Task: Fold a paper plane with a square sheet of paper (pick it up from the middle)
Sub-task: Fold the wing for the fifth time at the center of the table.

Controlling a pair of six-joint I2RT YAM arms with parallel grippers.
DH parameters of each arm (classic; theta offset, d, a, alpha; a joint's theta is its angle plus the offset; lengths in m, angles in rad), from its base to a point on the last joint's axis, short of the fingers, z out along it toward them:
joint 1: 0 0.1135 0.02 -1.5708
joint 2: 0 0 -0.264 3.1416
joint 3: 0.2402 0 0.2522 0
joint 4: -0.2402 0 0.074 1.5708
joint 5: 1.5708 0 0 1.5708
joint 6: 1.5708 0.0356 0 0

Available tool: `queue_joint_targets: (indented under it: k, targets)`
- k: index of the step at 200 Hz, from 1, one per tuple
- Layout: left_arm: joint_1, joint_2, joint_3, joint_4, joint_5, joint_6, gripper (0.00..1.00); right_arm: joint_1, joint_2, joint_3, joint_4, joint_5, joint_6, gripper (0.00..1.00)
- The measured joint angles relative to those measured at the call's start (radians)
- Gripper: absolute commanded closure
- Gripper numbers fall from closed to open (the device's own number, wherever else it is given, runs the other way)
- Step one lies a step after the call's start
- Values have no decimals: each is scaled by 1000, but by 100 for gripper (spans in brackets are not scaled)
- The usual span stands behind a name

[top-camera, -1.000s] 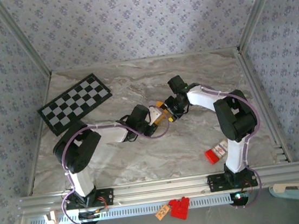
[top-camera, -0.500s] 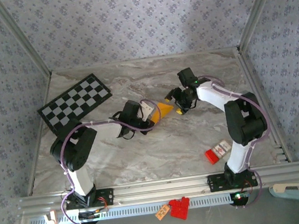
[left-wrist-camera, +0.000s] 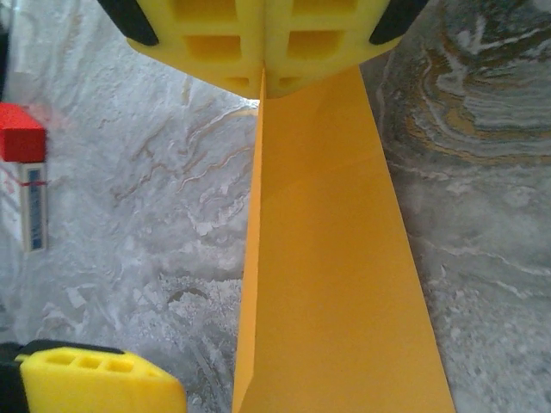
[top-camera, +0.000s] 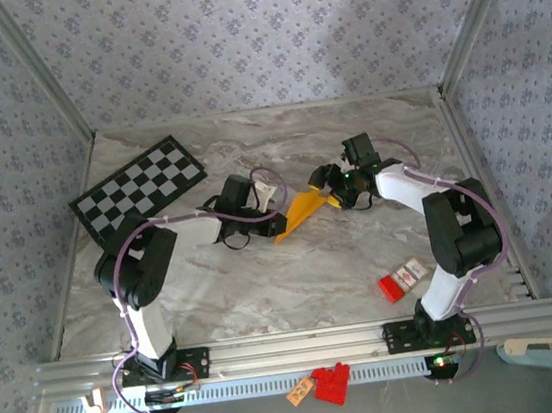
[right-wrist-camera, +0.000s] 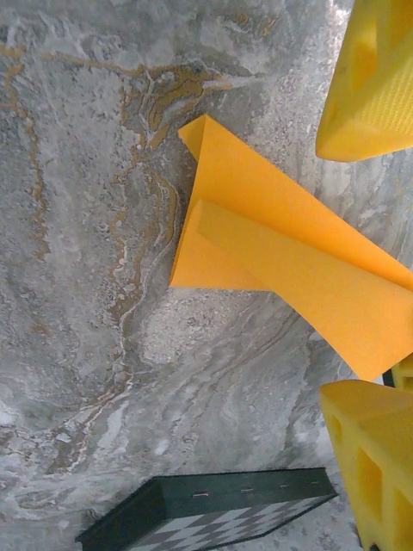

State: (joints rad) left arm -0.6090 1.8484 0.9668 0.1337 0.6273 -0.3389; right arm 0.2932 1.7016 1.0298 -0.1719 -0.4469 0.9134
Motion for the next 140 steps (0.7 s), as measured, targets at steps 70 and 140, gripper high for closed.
queue_joint_targets:
  k: [70,140]
  targets:
    - [14,58,3,33,92,-212,100,18,1,-39,109,-49,-69,33]
    - [24,95,12,47,126,-313,100,61,13,-40,68,-13,-130,33]
